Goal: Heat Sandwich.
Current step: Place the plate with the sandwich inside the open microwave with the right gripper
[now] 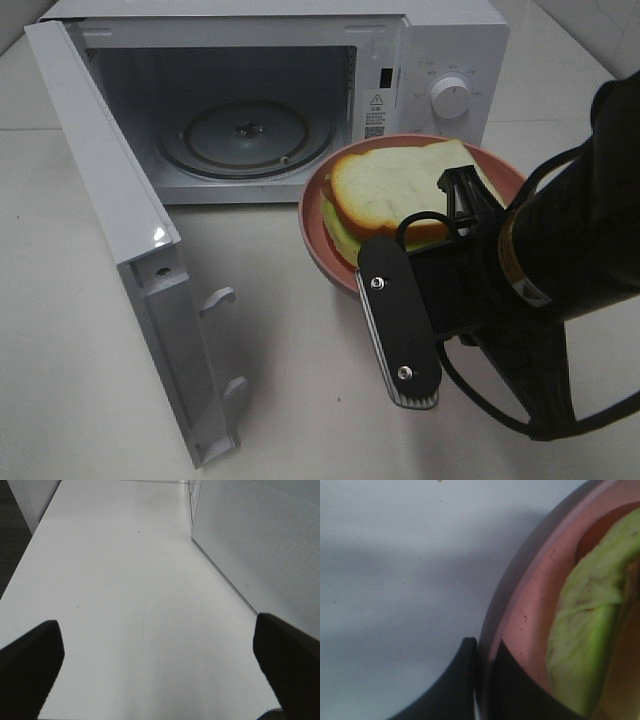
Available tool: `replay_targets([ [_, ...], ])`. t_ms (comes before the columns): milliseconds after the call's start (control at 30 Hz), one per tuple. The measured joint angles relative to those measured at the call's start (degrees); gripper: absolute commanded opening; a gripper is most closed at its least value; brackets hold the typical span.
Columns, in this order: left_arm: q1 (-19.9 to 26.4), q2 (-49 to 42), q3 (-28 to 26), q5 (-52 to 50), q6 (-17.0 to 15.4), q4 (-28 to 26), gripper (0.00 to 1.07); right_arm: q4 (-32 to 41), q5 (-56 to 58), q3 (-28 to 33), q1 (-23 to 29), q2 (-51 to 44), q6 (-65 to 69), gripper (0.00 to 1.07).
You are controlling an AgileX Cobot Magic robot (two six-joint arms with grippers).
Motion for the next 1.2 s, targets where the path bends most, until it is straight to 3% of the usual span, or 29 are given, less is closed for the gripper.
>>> replay_targets([
  [733,0.0,0.0,0.0,0.0,0.0,0.0,0.98,16.8,-6.4,0.1,-15.1,0.0,-49.4,0.0],
  [1200,0.0,0.0,0.0,0.0,0.0,0.0,0.98,20.9,-7.8,0.1,-15.8,0.0,-52.4,0.0],
])
